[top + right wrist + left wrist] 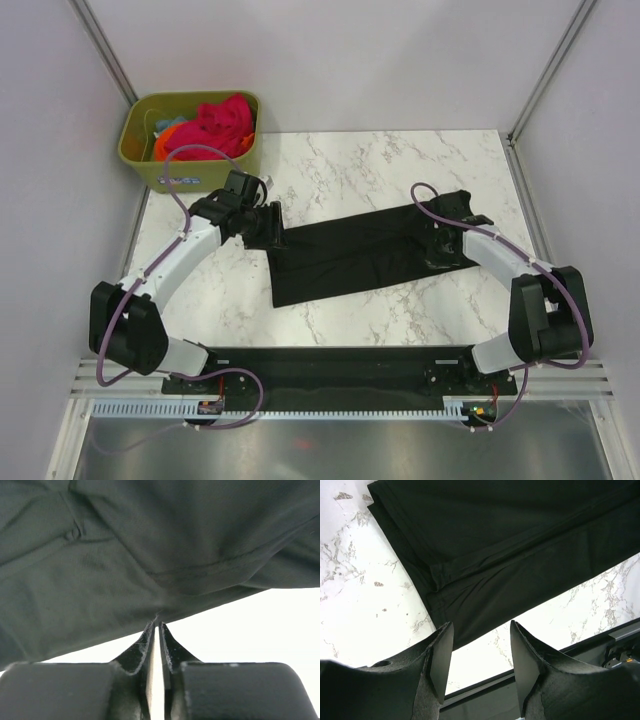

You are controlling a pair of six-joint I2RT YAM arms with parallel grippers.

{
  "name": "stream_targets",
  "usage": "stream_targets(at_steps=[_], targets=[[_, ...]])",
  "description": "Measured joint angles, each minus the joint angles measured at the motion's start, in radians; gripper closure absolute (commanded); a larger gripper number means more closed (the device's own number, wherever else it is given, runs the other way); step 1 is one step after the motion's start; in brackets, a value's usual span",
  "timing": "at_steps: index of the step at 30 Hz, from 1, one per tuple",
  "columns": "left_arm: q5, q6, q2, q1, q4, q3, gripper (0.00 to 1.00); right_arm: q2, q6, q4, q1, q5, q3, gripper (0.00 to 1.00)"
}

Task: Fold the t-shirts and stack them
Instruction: Fold the tshirt

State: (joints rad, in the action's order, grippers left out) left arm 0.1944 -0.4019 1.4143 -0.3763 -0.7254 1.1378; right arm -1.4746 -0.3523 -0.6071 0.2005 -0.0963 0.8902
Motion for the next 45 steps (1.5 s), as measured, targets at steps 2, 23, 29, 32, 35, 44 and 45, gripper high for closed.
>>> stream_targets(at_steps=[2, 23, 29, 32, 35, 44, 45], targets=[[0.0, 0.0, -0.002, 0.0, 0.003, 0.0, 0.43, 0.004, -0.001, 0.014, 0.0, -0.013, -0.002, 0.78], [-0.01, 0.011, -0.004, 0.0, 0.024, -0.013, 0.44, 0.013, -0.106, 0.23, 0.001, -0.058, -0.058, 0.66], [-0.011, 0.011, -0.004, 0.0, 0.024, -0.014, 0.44, 0.013, -0.127, 0.254, 0.001, -0.076, -0.062, 0.65], [-0.012, 0.011, -0.004, 0.0, 0.024, -0.014, 0.44, 0.013, -0.135, 0.263, 0.005, -0.086, -0.07, 0.64], [-0.013, 0.011, -0.004, 0.0, 0.024, -0.014, 0.44, 0.013, -0.142, 0.271, 0.007, -0.09, -0.079, 0.64], [-0.027, 0.011, -0.004, 0.0, 0.024, -0.016, 0.44, -0.008, -0.146, 0.291, 0.009, -0.113, -0.082, 0.72], [-0.028, 0.011, -0.004, 0.0, 0.024, -0.016, 0.44, -0.01, -0.144, 0.293, 0.01, -0.117, -0.082, 0.74]])
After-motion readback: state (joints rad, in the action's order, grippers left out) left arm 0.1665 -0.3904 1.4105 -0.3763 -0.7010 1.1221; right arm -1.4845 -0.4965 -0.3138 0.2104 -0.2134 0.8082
